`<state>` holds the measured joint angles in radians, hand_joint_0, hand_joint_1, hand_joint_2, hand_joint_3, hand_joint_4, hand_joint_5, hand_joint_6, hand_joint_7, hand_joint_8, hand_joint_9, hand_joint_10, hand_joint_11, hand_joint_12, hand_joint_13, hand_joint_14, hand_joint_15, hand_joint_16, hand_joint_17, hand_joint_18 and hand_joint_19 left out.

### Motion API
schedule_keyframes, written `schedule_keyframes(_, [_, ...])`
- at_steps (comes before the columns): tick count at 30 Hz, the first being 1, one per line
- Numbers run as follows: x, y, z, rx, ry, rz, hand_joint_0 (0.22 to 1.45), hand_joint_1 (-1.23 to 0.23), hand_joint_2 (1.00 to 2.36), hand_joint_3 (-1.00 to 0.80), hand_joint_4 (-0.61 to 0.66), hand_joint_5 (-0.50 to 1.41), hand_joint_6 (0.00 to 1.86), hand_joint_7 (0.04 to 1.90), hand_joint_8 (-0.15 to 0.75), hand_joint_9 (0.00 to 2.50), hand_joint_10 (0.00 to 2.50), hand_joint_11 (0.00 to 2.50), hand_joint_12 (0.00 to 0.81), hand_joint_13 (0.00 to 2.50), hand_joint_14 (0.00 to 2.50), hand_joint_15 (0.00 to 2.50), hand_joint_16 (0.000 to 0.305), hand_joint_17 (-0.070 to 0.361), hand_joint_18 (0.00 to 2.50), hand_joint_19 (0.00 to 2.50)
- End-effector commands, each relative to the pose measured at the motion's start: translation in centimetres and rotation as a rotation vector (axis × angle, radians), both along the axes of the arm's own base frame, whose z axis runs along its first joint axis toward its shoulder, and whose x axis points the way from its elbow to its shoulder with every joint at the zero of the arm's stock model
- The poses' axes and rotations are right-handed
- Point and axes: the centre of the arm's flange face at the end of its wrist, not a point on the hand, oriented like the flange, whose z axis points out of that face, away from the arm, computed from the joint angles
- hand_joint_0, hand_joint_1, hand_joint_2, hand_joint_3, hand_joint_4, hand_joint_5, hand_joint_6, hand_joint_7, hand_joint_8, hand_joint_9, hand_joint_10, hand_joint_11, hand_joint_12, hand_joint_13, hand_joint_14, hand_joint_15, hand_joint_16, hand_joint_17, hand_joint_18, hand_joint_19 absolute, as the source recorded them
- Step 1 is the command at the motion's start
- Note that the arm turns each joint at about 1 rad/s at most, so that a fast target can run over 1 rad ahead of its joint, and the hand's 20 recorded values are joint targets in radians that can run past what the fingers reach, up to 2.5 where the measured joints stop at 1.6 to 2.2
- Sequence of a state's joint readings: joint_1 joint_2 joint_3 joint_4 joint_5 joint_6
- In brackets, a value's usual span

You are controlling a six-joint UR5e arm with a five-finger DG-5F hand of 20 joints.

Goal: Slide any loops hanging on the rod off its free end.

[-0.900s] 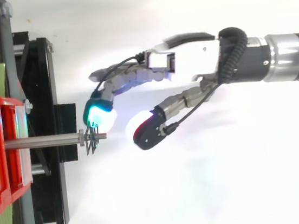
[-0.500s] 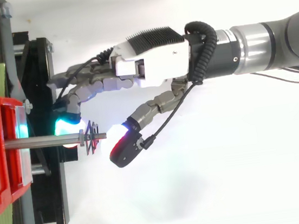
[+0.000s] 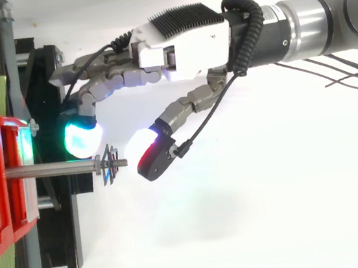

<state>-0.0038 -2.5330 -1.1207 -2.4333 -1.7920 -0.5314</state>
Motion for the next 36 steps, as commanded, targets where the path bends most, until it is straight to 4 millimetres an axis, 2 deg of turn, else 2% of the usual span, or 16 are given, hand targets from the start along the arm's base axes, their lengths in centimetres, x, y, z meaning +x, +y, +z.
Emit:
schedule_keyframes(1, [-0.1,-0.5,0.0,-0.004,-0.001,0.001,0.51,-0.52,1.00,-0.50,0.22,-0.23,0.50,0.86,0.252,0.43,0.00,0.00,0.309,0.28,0.00,0.00,0.053,0.119,0.20,0.00])
schedule_keyframes(9, [-0.1,-0.8,0.1,-0.010,-0.010,-0.004,0.51,-0.54,1.00,-0.50,0.22,-0.22,0.50,0.89,0.251,0.44,0.00,0.01,0.307,0.29,0.00,0.00,0.053,0.118,0.21,0.00])
schedule_keyframes(26, [0.3,0.3,0.5,-0.025,-0.033,0.006,0.52,-0.56,1.00,-0.50,0.24,-0.20,0.50,1.03,0.252,0.45,0.00,0.01,0.306,0.32,0.00,0.00,0.052,0.116,0.24,0.00])
schedule_keyframes(36, [0.4,0.5,1.1,-0.025,-0.040,0.023,0.52,-0.56,1.00,-0.50,0.24,-0.20,0.50,1.05,0.252,0.46,0.00,0.02,0.302,0.34,0.00,0.00,0.051,0.114,0.26,0.00])
